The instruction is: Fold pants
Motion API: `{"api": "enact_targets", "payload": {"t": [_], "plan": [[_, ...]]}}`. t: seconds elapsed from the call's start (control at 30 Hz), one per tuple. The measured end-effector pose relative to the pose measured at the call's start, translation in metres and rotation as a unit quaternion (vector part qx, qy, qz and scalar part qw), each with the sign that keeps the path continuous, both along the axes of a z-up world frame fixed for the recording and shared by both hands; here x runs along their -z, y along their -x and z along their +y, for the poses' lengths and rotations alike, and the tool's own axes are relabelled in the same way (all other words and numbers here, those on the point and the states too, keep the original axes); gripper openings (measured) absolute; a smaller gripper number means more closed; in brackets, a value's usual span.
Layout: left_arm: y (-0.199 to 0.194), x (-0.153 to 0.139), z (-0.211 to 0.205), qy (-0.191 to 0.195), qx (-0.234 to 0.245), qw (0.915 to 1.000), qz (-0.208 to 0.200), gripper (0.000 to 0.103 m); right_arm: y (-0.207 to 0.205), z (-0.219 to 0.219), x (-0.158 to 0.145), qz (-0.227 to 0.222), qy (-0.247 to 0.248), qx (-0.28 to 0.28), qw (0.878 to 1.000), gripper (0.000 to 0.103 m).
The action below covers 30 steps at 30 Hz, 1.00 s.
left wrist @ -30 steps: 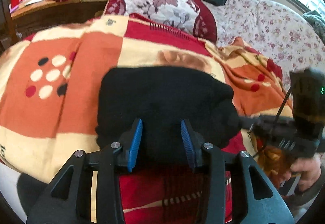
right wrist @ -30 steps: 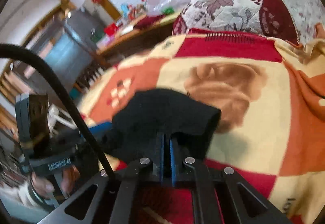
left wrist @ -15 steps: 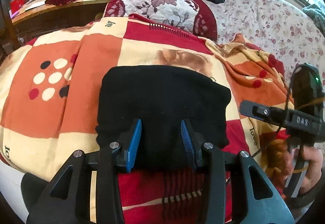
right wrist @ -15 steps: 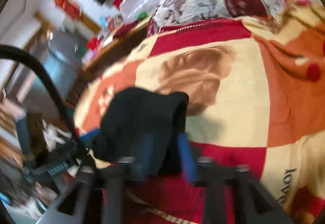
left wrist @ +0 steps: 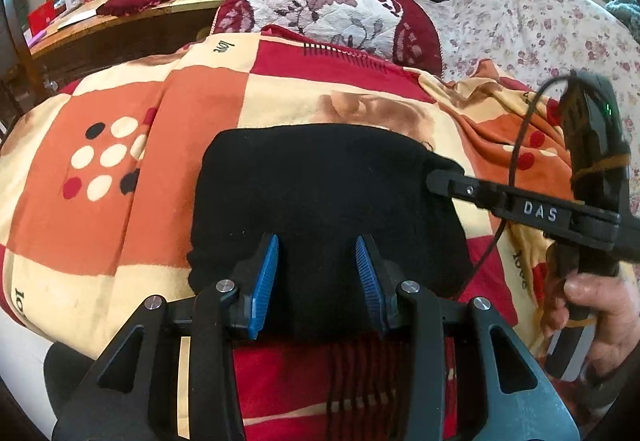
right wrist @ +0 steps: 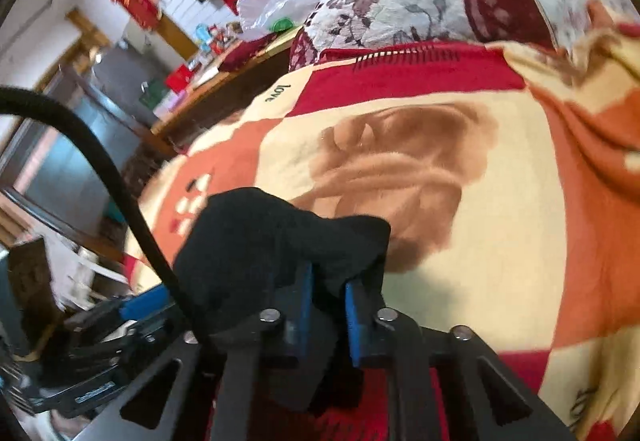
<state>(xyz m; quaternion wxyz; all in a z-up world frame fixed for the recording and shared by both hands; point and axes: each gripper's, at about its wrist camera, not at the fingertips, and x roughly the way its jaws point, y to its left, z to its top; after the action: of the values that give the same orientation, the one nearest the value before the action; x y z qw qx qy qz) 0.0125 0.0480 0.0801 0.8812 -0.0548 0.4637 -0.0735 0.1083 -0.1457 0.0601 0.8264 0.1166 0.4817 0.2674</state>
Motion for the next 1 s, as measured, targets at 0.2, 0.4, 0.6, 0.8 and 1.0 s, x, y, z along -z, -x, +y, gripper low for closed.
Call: {"api": "enact_targets", "payload": {"t": [0.2, 0.4, 0.6, 0.8, 1.0], "plan": [[-0.007, 0.007, -0.007, 0.004, -0.002, 1.0, 0.001, 0.045, -0.009, 0.003, -0.002, -0.015, 0.041, -0.002, 0.999, 0.011], [-0.006, 0.005, -0.011, -0.001, -0.001, 1.0, 0.0, 0.045, -0.007, -0.004, 0.007, 0.0, 0.042, 0.011, 0.999, 0.011], [0.0, -0.007, 0.009, 0.038, -0.014, 0.9992, 0.003, 0.045, 0.012, -0.026, -0.01, 0.001, -0.013, 0.03, 0.999, 0.037], [0.003, -0.013, 0.045, 0.078, -0.036, 0.9963, -0.001, 0.058, 0.026, -0.045, -0.006, 0.026, -0.087, 0.021, 0.996, 0.055], [-0.005, 0.002, 0.068, 0.135, -0.039, 0.9896, 0.032, 0.058, 0.02, -0.036, 0.031, 0.092, -0.127, 0.003, 0.988, 0.06]]}}
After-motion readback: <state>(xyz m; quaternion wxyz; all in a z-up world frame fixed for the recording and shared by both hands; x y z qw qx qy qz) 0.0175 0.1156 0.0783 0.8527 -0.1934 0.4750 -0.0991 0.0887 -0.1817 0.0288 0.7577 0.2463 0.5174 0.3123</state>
